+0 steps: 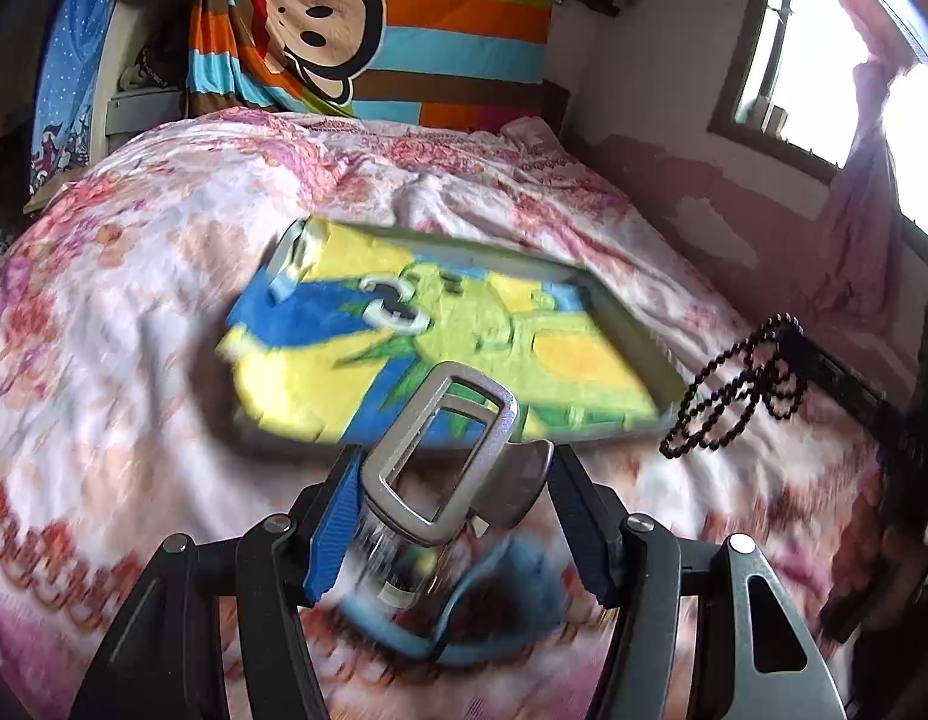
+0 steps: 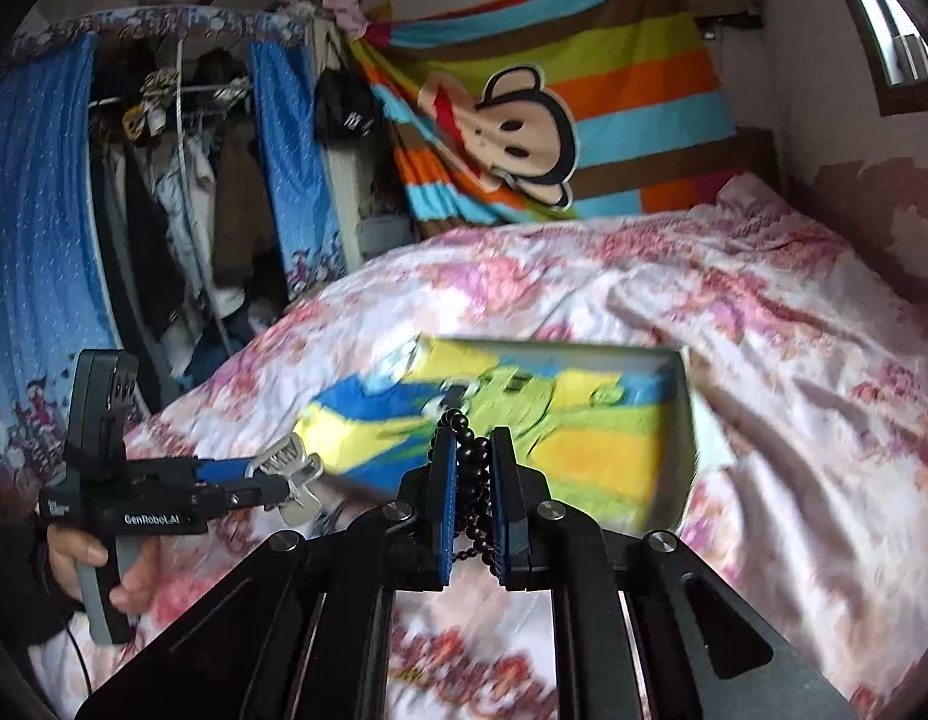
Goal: Organize jewelry
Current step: 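Carry both items into the tray and open both tools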
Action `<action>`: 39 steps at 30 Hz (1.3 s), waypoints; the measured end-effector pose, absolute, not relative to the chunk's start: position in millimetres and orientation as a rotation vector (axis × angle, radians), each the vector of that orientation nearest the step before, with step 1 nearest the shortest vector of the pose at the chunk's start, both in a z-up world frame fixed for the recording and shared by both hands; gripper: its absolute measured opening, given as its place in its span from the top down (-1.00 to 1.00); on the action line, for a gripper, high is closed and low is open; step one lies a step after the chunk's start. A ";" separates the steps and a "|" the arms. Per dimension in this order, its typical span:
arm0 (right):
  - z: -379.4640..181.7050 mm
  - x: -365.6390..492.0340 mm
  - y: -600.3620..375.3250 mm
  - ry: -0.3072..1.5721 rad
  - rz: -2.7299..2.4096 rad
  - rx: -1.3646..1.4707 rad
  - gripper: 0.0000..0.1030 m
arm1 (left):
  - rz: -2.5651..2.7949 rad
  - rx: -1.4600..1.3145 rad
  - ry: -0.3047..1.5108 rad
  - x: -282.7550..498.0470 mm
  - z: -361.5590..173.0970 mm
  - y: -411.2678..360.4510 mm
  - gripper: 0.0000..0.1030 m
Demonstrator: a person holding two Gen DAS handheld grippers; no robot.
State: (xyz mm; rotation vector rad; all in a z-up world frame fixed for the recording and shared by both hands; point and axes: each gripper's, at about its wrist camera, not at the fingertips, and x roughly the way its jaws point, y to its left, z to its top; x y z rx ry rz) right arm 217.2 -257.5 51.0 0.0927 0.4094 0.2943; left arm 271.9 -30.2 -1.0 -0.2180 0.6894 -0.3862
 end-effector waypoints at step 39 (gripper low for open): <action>27.3 252.5 -272.1 0.525 0.148 0.127 -0.61 | -0.205 -0.273 0.652 282.8 25.8 -43.5 -1.00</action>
